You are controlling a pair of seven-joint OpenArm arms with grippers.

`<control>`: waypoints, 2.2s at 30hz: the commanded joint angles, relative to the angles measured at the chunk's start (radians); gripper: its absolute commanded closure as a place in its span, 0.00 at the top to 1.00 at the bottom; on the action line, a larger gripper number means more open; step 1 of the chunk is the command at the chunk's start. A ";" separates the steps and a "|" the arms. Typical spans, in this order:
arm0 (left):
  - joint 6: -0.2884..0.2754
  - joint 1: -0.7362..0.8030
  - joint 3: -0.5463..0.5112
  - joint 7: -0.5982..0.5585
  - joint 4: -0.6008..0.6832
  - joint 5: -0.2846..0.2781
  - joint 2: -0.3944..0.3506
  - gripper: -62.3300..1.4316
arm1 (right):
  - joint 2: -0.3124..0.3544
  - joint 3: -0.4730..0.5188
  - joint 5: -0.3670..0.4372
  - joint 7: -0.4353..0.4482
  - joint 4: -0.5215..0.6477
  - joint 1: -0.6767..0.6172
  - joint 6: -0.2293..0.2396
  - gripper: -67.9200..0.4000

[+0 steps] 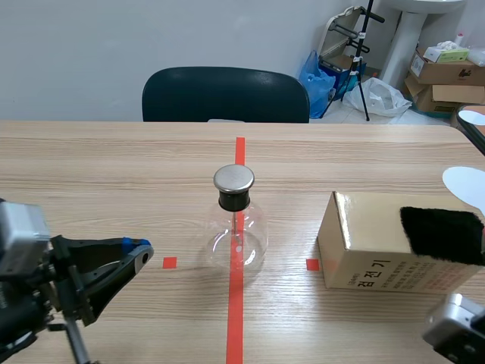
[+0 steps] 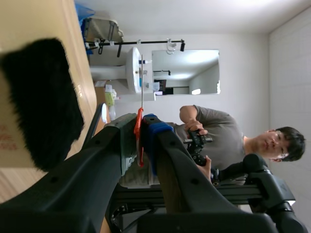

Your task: Do the electroscope experiment

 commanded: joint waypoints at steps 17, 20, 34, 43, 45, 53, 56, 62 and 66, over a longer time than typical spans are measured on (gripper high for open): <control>-0.273 0.474 -0.419 -0.046 0.536 0.042 -0.013 0.07 | 0.003 0.053 -0.011 0.135 -0.236 0.116 -0.061 0.02; -0.273 0.474 -0.425 -0.046 0.536 0.042 -0.014 0.07 | 0.003 0.053 -0.026 0.140 -0.256 0.117 -0.061 0.02; -0.273 0.474 -0.442 -0.042 0.536 0.124 -0.014 1.00 | 0.002 0.035 -0.053 0.145 -0.286 0.115 -0.061 0.02; -0.273 0.474 -0.442 -0.042 0.536 0.154 -0.014 1.00 | 0.002 0.029 -0.080 0.152 -0.286 0.112 -0.030 0.02; -0.273 0.474 -0.442 -0.042 0.536 0.165 -0.014 1.00 | 0.000 0.031 -0.076 0.013 -0.286 0.112 -0.033 0.02; -0.273 0.474 -0.442 -0.042 0.536 0.165 -0.014 1.00 | 0.000 0.031 -0.095 0.082 -0.286 0.117 0.011 0.02; -0.273 0.474 -0.442 -0.042 0.536 0.165 -0.014 1.00 | 0.001 0.035 -0.097 -0.064 -0.286 0.115 0.009 0.02; -0.273 0.474 -0.442 -0.037 0.536 0.165 -0.014 1.00 | 0.000 0.031 -0.108 0.091 -0.286 0.119 0.004 0.02; -0.273 0.474 -0.442 -0.035 0.536 0.165 -0.014 1.00 | 0.003 0.034 -0.100 -0.073 -0.286 0.117 0.009 0.02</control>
